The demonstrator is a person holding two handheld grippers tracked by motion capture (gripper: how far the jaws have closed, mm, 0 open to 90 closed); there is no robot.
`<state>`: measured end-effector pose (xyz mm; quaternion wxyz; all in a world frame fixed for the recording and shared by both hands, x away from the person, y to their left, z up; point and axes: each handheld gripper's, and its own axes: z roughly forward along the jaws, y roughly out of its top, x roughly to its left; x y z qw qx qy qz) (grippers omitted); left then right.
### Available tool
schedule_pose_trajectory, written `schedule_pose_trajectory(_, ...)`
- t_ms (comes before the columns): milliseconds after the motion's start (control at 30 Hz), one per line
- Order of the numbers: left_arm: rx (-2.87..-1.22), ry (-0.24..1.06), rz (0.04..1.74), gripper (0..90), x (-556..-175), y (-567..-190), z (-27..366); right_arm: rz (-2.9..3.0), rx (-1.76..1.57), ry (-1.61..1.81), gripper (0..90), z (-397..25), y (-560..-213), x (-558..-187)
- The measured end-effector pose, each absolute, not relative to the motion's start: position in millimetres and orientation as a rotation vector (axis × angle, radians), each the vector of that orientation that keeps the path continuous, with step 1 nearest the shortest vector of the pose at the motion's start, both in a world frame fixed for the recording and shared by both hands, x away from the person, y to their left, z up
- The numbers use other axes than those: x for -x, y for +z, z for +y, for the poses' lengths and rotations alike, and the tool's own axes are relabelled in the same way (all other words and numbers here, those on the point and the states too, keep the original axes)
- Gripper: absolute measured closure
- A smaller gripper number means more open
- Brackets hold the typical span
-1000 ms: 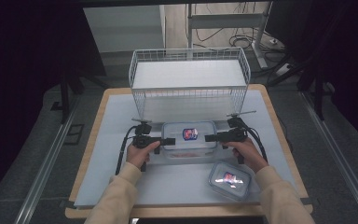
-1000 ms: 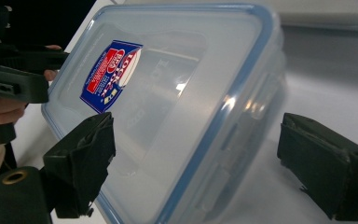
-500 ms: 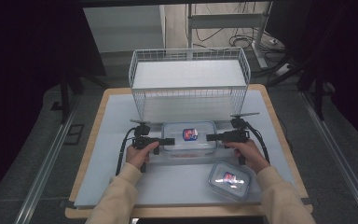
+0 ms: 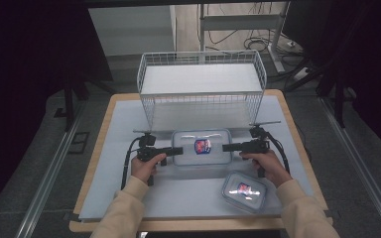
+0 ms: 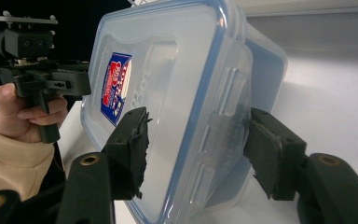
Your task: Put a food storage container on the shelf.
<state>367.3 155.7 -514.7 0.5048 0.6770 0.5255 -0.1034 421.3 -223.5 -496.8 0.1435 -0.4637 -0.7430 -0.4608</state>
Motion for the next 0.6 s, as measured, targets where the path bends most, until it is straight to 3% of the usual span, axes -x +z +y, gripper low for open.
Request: schedule_pose_trajectory(600, -1.644, -0.188, 1.216, 47.9, -353.6, -509.3, 156.9, -2.164, 1.303, -1.383, 48.5, -228.6, -491.3, -410.5)
